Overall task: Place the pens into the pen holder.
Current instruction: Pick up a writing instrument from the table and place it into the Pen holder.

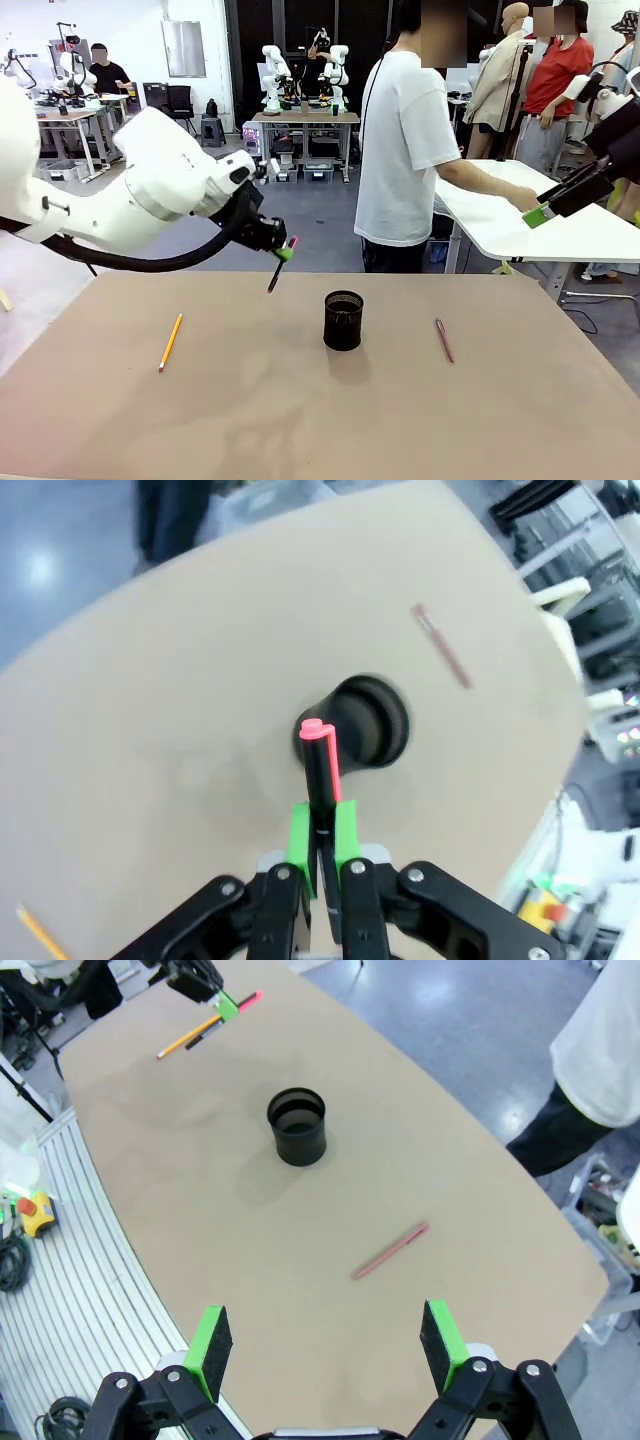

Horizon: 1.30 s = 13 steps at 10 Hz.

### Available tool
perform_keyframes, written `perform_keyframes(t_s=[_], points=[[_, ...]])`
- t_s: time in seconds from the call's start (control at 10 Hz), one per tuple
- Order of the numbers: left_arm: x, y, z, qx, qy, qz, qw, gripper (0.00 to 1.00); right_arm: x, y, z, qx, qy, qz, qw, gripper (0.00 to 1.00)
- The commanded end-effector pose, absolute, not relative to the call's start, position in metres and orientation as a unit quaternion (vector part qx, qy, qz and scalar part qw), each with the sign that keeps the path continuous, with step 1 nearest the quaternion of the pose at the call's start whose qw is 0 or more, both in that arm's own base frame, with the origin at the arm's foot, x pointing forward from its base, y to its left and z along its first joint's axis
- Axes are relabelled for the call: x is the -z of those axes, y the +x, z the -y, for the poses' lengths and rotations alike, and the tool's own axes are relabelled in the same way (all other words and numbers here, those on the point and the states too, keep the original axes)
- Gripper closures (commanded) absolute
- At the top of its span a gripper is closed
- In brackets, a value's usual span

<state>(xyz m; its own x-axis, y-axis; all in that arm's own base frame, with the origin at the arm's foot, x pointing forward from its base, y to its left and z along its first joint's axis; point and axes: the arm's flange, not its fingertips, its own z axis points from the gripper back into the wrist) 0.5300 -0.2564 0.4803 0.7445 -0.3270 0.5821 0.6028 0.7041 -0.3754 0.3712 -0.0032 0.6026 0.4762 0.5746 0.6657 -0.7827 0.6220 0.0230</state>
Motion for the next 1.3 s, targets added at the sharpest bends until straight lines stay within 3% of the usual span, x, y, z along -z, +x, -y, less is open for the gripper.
perform_keyframes(t_s=[0.0, 0.6, 0.7, 0.8, 1.2], points=[[-0.460, 0.508, 0.217, 0.357, -0.376, 0.302, 0.800, 1.00, -0.604, 0.371, 0.003, -0.404, 0.169, 0.320, 0.840, 0.00], [-0.452, 0.511, 0.229, 0.476, -0.343, 0.457, 0.668, 1.00, -0.604, 0.371, 0.003, -0.404, 0.169, 0.320, 0.840, 0.00], [-0.452, 0.514, 0.232, 0.471, -0.343, 0.467, 0.665, 1.00, -0.604, 0.371, 0.003, -0.404, 0.169, 0.320, 0.840, 0.00], [-0.458, 0.514, 0.229, 0.466, -0.330, 0.431, 0.699, 1.00, -0.604, 0.371, 0.003, -0.404, 0.169, 0.320, 0.840, 0.00], [-0.458, 0.514, 0.229, 0.466, -0.330, 0.431, 0.699, 1.00, -0.604, 0.371, 0.003, -0.404, 0.169, 0.320, 0.840, 0.00]])
